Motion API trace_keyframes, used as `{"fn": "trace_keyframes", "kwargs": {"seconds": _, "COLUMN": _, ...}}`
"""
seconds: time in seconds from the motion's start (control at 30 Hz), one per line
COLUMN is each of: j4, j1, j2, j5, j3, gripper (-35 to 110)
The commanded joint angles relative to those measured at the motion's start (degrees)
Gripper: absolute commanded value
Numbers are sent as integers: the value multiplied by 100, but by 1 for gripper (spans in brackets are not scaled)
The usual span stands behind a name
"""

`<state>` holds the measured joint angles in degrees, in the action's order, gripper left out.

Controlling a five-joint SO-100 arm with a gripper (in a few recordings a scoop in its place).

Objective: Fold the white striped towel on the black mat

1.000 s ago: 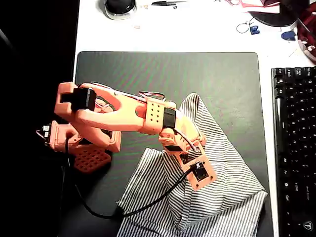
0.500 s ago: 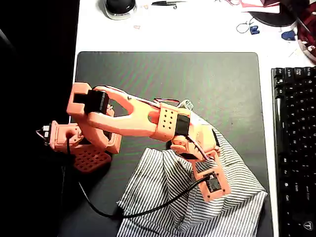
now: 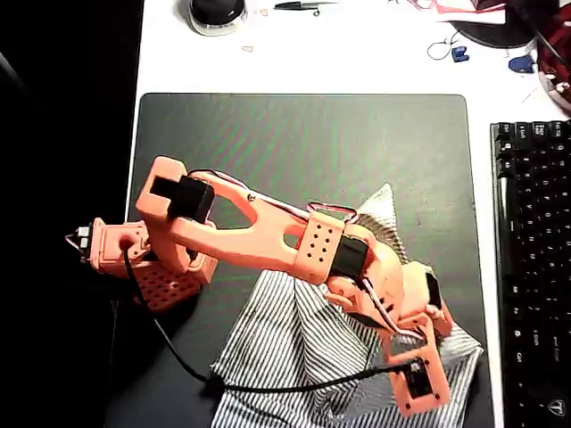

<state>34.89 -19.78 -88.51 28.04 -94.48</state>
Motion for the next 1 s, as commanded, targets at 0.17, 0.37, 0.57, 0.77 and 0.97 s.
{"fn": "trace_keyframes", "kwargs": {"seconds": 0.17, "j4": -562, "j1": -519, "j2": 396, "j5": 650, "j3": 1055, "gripper": 0}}
{"fn": "trace_keyframes", "kwargs": {"seconds": 0.37, "j4": -1143, "j1": -932, "j2": 773, "j5": 1011, "j3": 1116, "gripper": 0}}
{"fn": "trace_keyframes", "kwargs": {"seconds": 0.57, "j4": -237, "j1": -835, "j2": 281, "j5": 949, "j3": 1468, "gripper": 0}}
{"fn": "trace_keyframes", "kwargs": {"seconds": 0.77, "j4": 1143, "j1": -413, "j2": -1020, "j5": 1336, "j3": 809, "gripper": 9}}
{"fn": "trace_keyframes", "kwargs": {"seconds": 0.97, "j4": 1907, "j1": -79, "j2": -2329, "j5": 3103, "j3": -536, "gripper": 11}}
